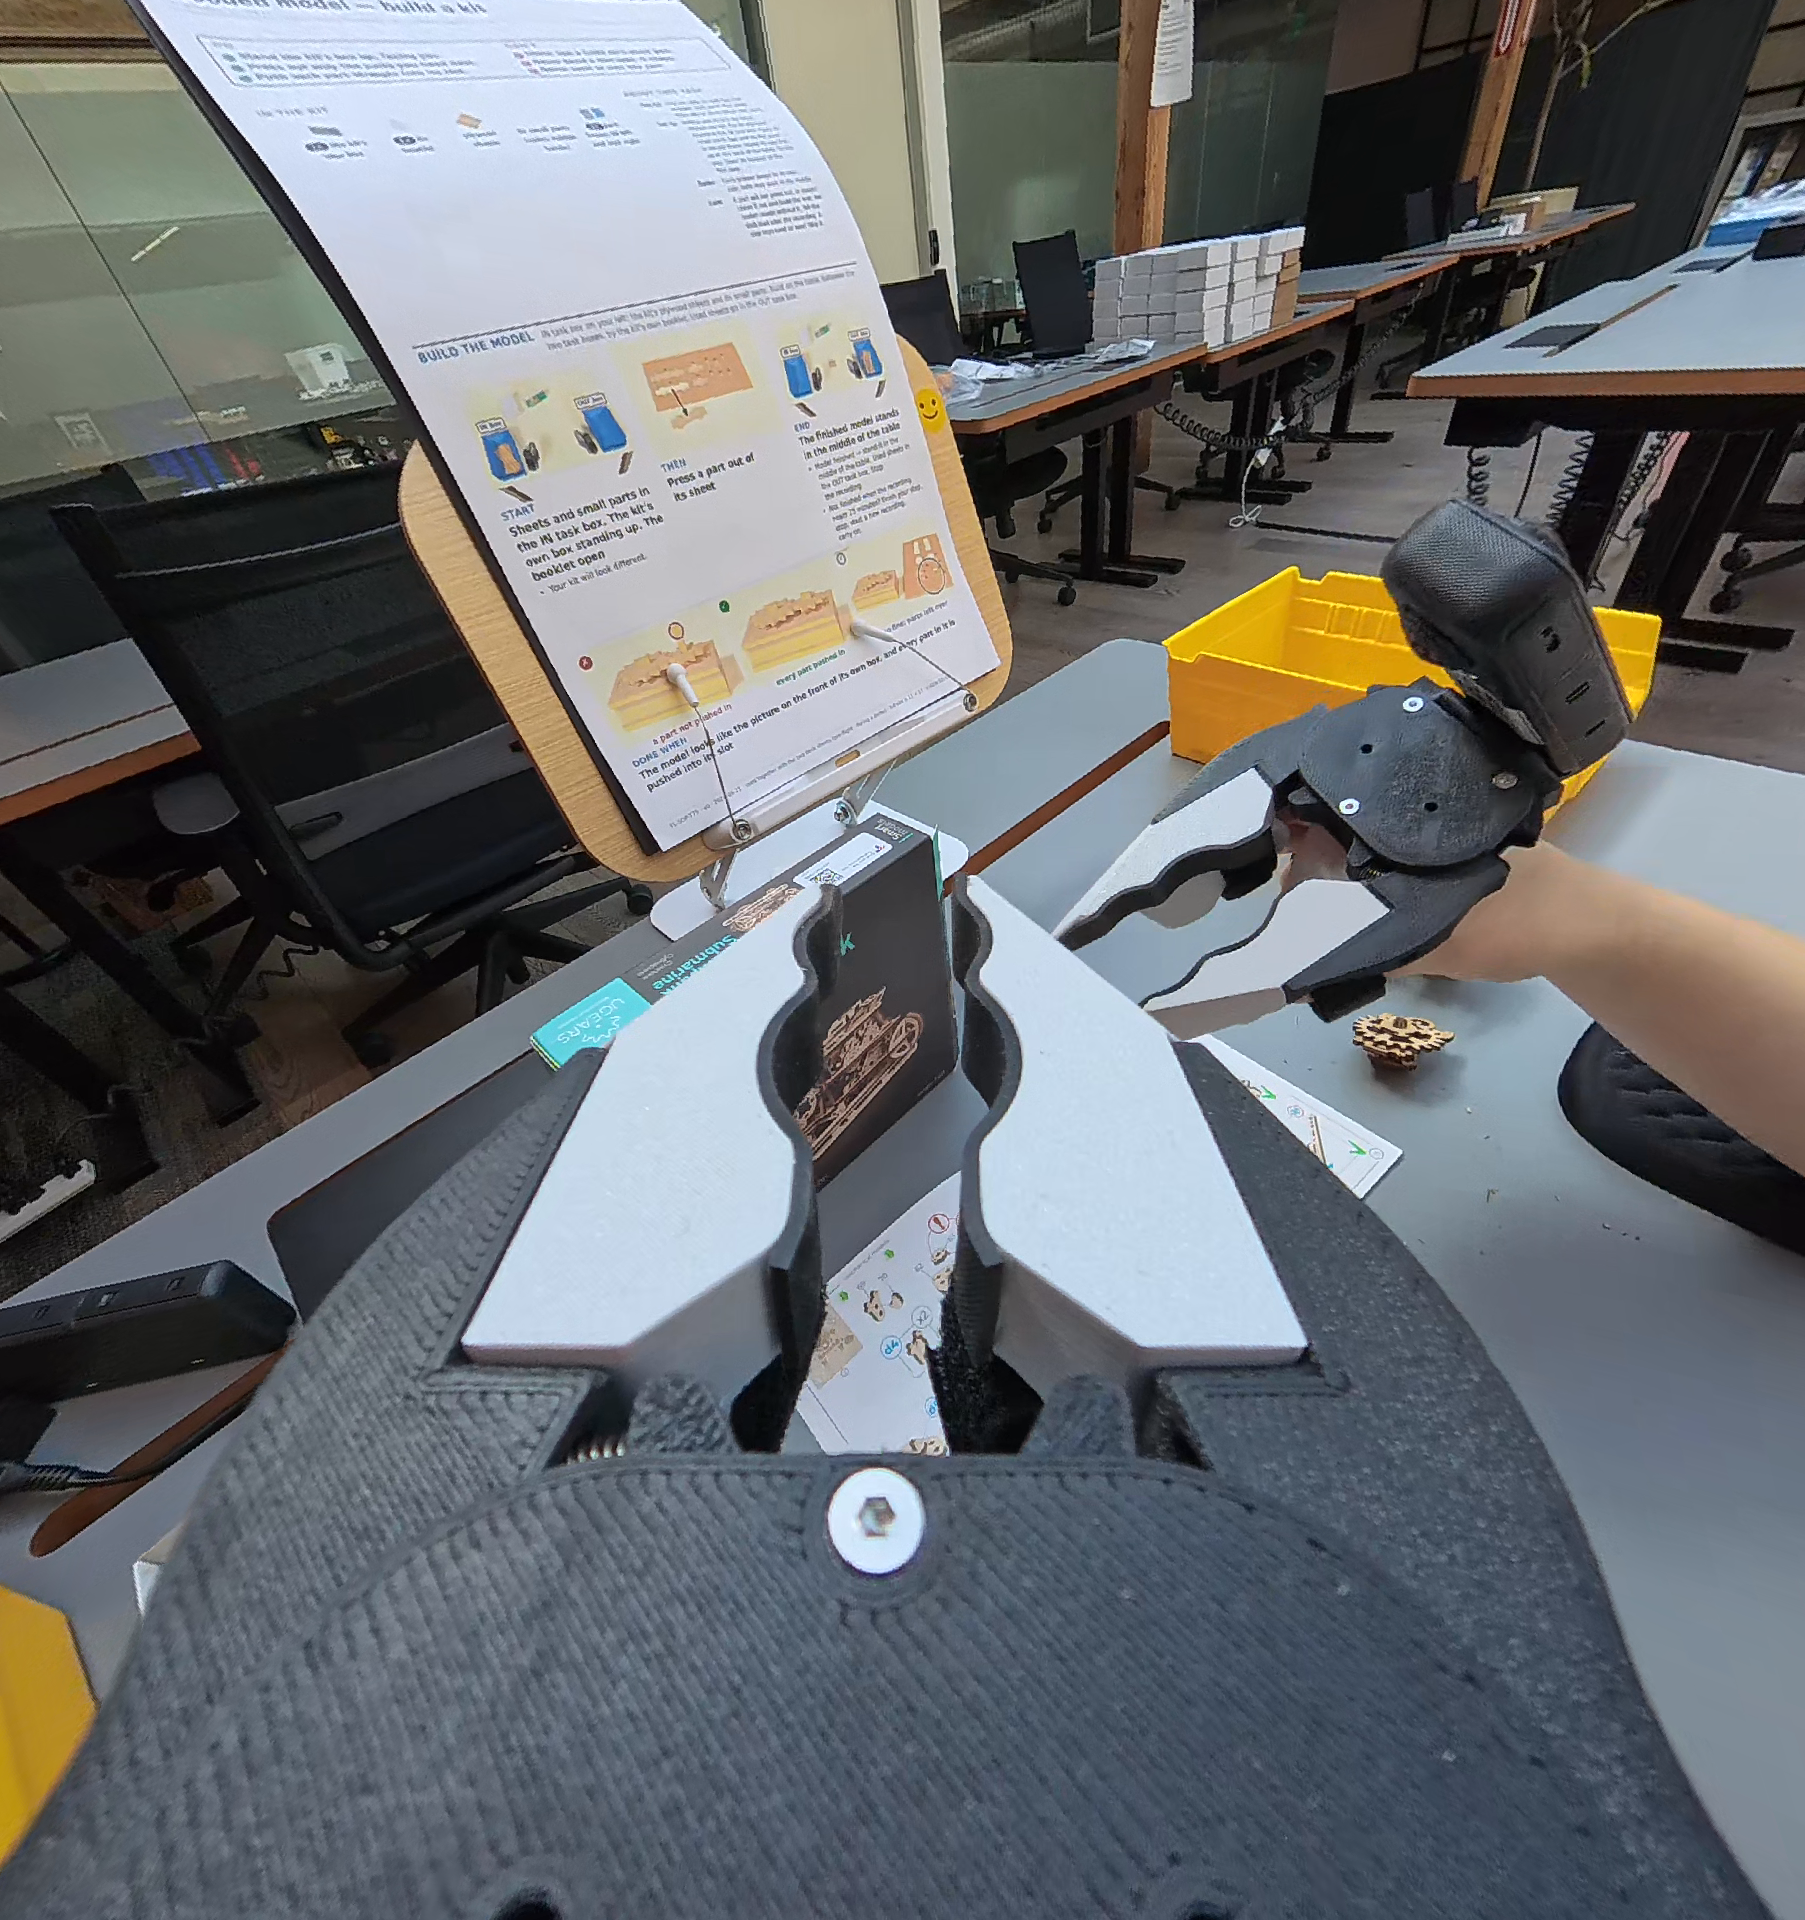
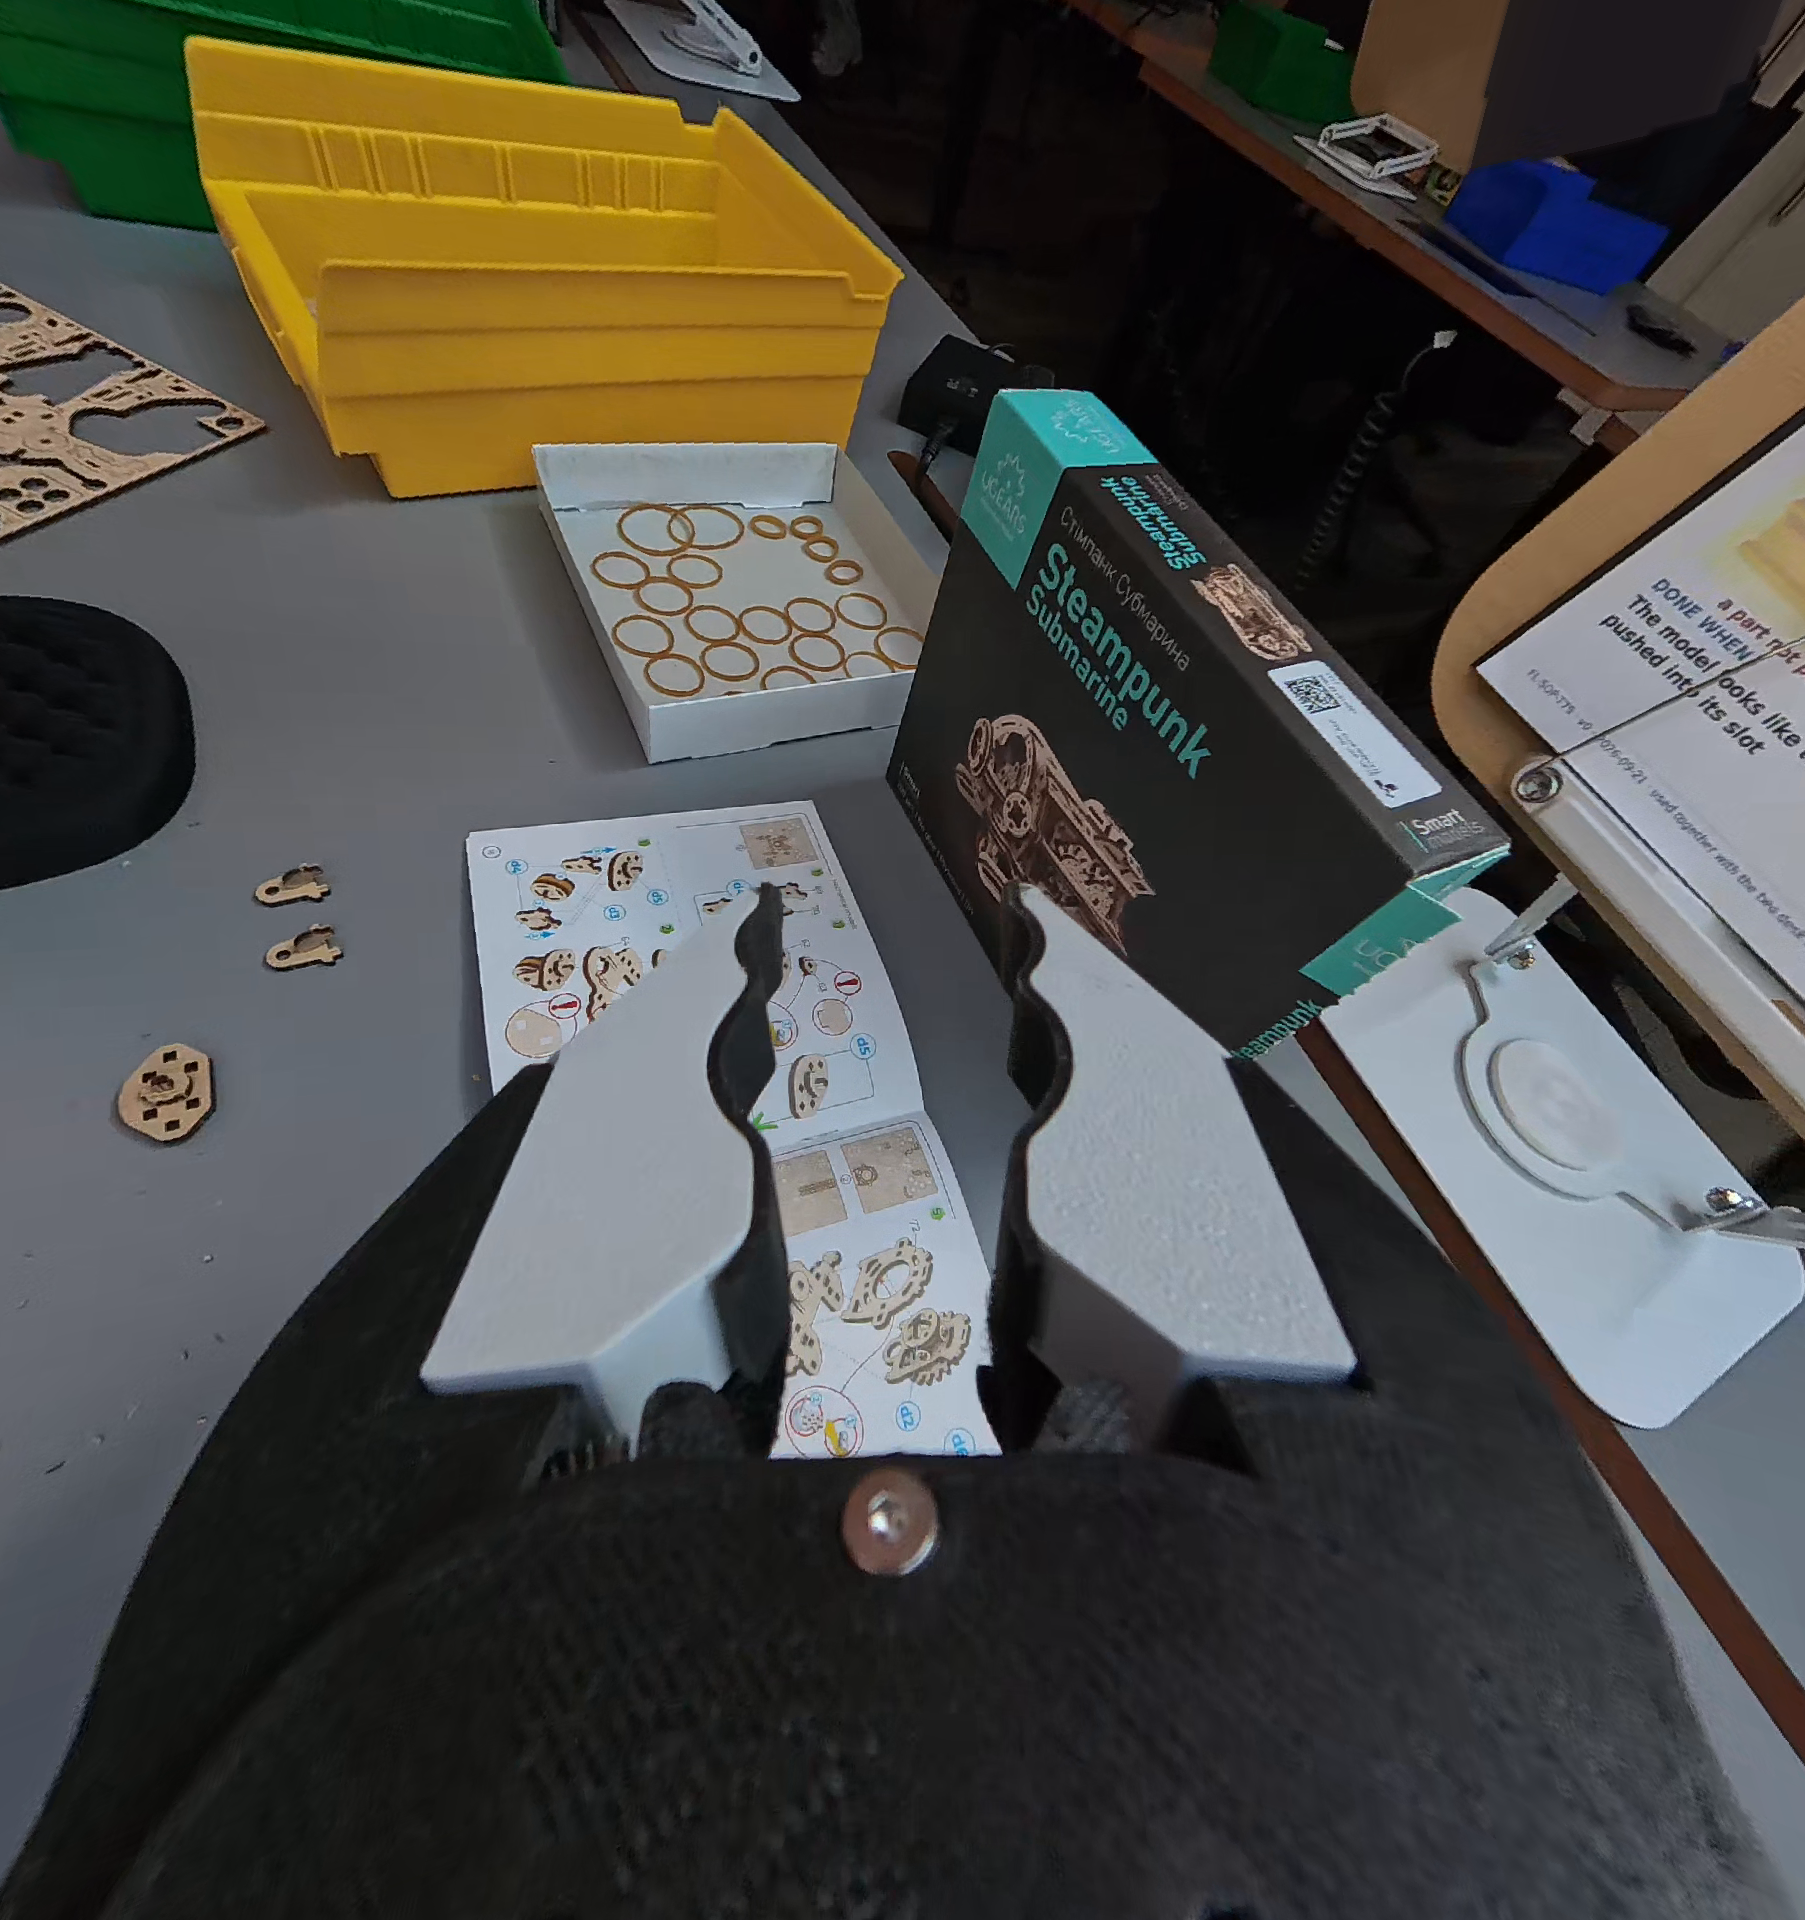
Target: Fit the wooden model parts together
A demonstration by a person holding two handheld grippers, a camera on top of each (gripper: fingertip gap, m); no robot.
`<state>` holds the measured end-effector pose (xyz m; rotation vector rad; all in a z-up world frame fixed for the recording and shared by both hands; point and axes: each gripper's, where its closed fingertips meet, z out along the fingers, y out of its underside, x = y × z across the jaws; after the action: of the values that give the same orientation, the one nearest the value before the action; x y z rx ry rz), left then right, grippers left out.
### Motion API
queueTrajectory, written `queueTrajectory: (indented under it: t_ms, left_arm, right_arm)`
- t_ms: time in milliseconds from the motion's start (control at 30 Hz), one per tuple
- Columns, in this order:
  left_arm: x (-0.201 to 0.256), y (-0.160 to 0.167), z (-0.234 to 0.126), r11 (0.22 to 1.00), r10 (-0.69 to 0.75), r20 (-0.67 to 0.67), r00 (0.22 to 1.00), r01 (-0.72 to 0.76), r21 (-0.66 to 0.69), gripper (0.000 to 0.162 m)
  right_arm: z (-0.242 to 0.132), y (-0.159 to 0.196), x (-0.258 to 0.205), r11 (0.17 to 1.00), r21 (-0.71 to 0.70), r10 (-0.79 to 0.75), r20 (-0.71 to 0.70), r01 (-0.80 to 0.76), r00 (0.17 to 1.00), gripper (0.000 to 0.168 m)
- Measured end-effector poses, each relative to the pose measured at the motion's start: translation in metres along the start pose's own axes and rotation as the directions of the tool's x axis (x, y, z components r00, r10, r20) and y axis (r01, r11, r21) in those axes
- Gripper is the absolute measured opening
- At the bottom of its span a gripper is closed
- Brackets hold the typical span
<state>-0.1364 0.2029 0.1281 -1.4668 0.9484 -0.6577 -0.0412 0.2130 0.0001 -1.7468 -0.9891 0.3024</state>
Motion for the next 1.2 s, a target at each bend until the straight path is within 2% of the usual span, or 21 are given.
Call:
queueTrajectory:
  t_ms: [33,467,1200]
  left_arm:
    - [0.0,-0.001,-0.001,1.0,0.002,0.001,1.0,-0.002,0.002,0.019]
    - [-0.006,-0.005,-0.008,1.0,-0.004,0.017,1.0,0.004,0.02,0.019]
    - [-0.001,-0.004,-0.005,1.0,0.0,0.002,1.0,0.0,0.013,0.019]
  right_arm:
    - [0.003,0.003,-0.002,1.0,-0.008,0.0,0.007,0.0,1.0,0.042]
    - [0.022,0.015,-0.022,0.999,-0.051,-0.002,0.082,0.006,0.997,0.041]
    - [0.024,0.021,-0.036,0.995,-0.088,-0.032,0.146,0.046,0.989,0.041]
